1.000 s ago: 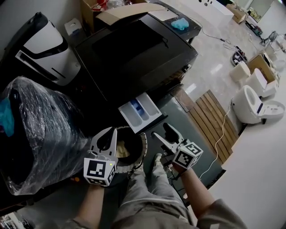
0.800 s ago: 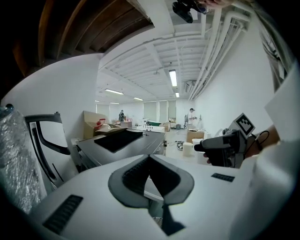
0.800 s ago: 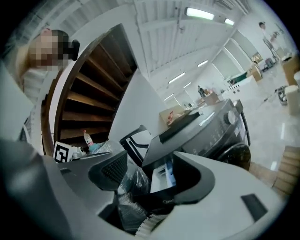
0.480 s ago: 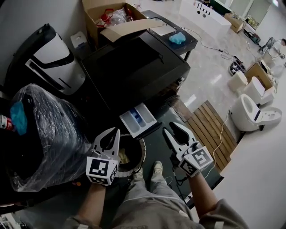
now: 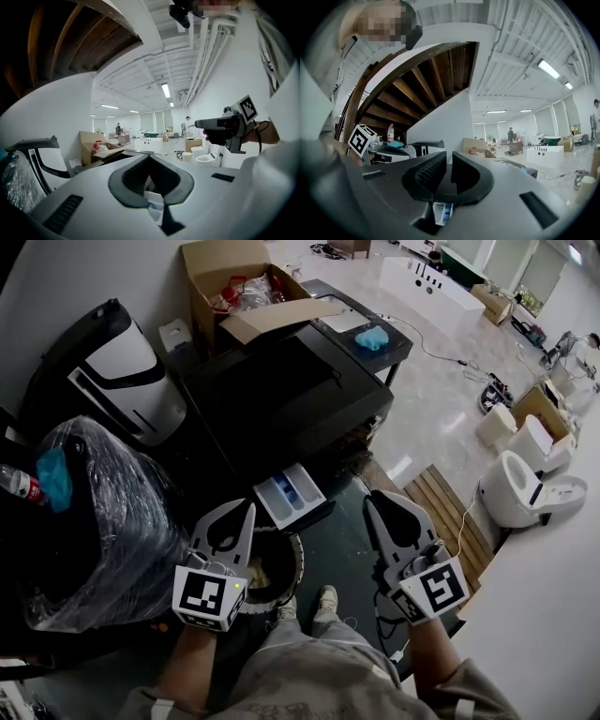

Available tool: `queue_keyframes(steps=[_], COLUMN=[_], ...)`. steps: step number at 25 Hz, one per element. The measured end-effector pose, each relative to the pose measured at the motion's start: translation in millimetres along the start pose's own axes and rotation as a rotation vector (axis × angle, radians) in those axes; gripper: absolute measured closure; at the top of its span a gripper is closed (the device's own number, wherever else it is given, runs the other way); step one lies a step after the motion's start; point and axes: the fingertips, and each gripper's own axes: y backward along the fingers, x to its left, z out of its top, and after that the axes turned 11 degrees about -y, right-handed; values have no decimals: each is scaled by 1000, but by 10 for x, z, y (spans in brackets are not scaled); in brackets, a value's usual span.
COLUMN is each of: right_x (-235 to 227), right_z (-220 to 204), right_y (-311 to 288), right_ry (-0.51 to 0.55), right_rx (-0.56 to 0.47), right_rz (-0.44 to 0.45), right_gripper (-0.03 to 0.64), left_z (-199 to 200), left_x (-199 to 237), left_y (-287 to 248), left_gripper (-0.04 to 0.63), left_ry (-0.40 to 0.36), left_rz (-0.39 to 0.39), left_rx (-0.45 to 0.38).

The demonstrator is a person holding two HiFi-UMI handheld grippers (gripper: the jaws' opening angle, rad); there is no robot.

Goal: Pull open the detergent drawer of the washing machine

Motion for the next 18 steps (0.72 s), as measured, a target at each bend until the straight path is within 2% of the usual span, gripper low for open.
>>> queue_keyframes(steps=[9, 13, 18], right_x=[297, 441, 518], right_z=[512, 713, 788], right_y=[267, 400, 445], right_ry=[103, 141, 167], right_rx=[-52, -85, -64], right_rz=[16, 32, 38], right_gripper=[578, 584, 586], left_z=[591, 747, 869], left_x=[9, -26, -38], left_y=[256, 334, 411], left_gripper=[580, 580, 580], left_ry=[-37, -53, -50], left_rz=[15, 19, 27], left_rx=[-105, -130, -155])
